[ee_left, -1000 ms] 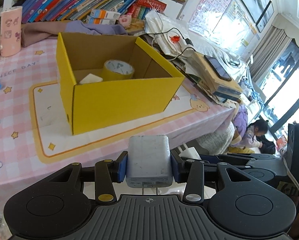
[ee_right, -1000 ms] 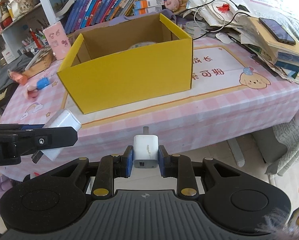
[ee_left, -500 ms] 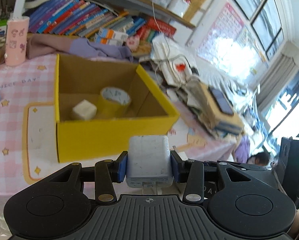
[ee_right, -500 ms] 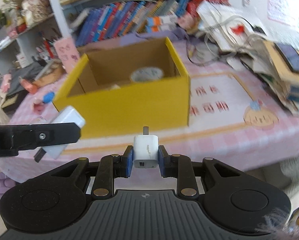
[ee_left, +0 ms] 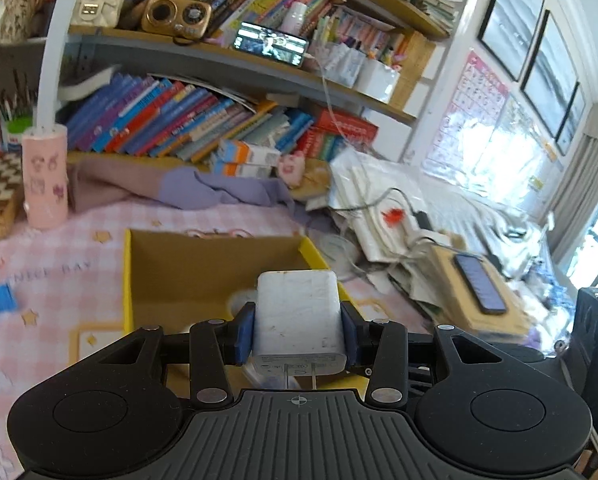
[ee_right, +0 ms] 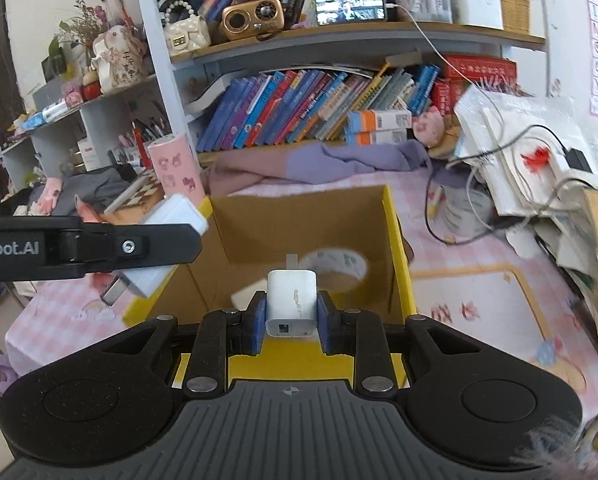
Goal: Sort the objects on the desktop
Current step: 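Carry the adapter with the right tool while the left tool carries the charger to the yellow box, then open the left tool dropping the charger into the box while the right tool releases the adapter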
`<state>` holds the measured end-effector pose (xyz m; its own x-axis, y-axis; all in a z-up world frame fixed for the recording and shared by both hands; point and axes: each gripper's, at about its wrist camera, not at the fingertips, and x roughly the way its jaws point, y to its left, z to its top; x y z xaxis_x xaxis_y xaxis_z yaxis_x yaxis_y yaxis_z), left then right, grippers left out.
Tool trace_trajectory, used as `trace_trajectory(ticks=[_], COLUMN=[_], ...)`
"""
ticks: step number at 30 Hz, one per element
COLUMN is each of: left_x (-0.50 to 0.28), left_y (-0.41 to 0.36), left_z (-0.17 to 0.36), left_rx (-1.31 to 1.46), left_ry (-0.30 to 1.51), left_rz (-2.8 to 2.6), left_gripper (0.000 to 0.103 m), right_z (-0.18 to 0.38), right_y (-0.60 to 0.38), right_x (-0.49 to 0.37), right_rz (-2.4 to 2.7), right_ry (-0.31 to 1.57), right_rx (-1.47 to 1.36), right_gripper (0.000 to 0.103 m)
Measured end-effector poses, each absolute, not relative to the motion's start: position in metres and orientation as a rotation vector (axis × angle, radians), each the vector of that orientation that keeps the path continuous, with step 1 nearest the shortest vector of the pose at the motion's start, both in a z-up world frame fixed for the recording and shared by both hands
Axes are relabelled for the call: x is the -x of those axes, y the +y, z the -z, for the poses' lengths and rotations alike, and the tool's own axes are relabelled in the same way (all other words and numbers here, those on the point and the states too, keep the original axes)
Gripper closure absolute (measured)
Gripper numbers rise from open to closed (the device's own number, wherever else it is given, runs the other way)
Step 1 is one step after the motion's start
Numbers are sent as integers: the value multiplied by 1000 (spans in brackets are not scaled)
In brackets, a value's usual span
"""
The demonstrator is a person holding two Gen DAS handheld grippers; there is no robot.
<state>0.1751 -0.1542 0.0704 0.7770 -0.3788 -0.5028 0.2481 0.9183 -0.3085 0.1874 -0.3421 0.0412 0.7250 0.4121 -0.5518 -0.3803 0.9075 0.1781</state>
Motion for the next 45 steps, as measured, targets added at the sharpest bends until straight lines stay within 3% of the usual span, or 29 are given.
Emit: trace_trajectory(ticks=[11,24,45], left_x=[-228,-248,-258], left_y=[-154,-173,-174], left_z=[-31,9,19], left_rx=[129,-30,-35], left_ry=[698,801,827], left_rz=[243,225,232], left_gripper=[61,61,60], right_z=[-6,32,41], right_y=[-323,-307,-297], right_x=[-257,-282,-298], right_rz=[-467,-538,-565], right_ry=[701,829,916], right_rx=[60,210,243], right_gripper=[80,79,79])
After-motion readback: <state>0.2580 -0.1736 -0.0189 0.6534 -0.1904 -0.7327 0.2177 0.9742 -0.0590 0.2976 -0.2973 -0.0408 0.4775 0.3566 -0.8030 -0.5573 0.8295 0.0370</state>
